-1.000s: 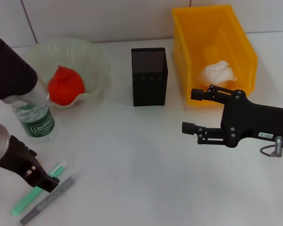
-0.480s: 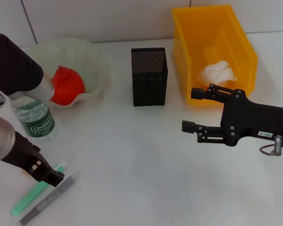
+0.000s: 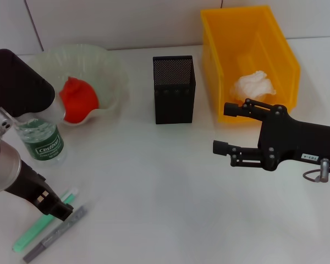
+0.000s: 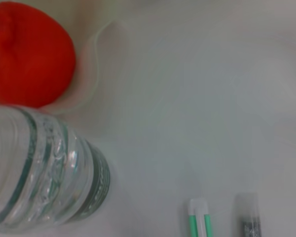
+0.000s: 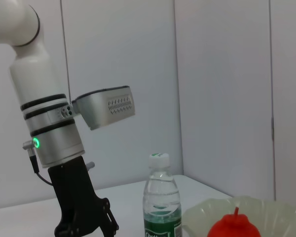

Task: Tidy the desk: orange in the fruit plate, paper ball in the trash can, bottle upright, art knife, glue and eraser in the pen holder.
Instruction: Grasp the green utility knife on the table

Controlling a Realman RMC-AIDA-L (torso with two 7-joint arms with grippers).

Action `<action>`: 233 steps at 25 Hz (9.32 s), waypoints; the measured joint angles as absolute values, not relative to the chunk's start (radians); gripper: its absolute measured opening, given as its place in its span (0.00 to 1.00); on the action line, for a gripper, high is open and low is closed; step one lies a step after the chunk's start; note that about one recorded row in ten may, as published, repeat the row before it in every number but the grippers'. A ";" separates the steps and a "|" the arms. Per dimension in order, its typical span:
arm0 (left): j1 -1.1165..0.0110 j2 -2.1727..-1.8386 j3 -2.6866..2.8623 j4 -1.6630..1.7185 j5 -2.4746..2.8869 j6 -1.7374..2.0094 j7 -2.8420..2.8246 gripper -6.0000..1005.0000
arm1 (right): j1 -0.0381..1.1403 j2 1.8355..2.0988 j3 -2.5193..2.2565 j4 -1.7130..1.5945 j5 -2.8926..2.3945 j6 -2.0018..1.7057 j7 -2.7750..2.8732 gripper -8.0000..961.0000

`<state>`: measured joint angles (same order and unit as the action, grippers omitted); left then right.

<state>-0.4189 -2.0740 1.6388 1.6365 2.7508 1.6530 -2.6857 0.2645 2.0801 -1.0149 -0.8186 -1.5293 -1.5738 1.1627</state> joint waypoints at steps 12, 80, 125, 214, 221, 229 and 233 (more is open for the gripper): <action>-0.428 -2.074 1.652 1.568 2.752 1.606 -2.687 0.76 | 0.267 2.080 -1.016 -0.818 -1.529 -1.574 1.163 0.87; -0.540 -2.075 1.675 1.435 2.774 1.591 -2.702 0.58 | 0.278 2.078 -1.012 -0.815 -1.529 -1.573 1.163 0.87; -0.620 -2.079 1.675 1.347 2.787 1.636 -2.700 0.54 | 0.281 2.080 -1.002 -0.805 -1.529 -1.571 1.163 0.87; -0.667 -2.080 1.681 1.267 2.778 1.611 -2.708 0.48 | 0.290 2.079 -0.999 -0.805 -1.529 -1.557 1.163 0.87; -0.667 -2.080 1.686 1.267 2.778 1.612 -2.708 0.47 | 0.290 2.078 -0.999 -0.807 -1.529 -1.557 1.163 0.87; -0.667 -2.080 1.688 1.267 2.778 1.610 -2.708 0.47 | 0.291 2.078 -0.999 -0.806 -1.529 -1.557 1.163 0.87; -0.667 -2.080 1.689 1.267 2.778 1.609 -2.708 0.44 | 0.291 2.078 -0.999 -0.807 -1.529 -1.557 1.163 0.87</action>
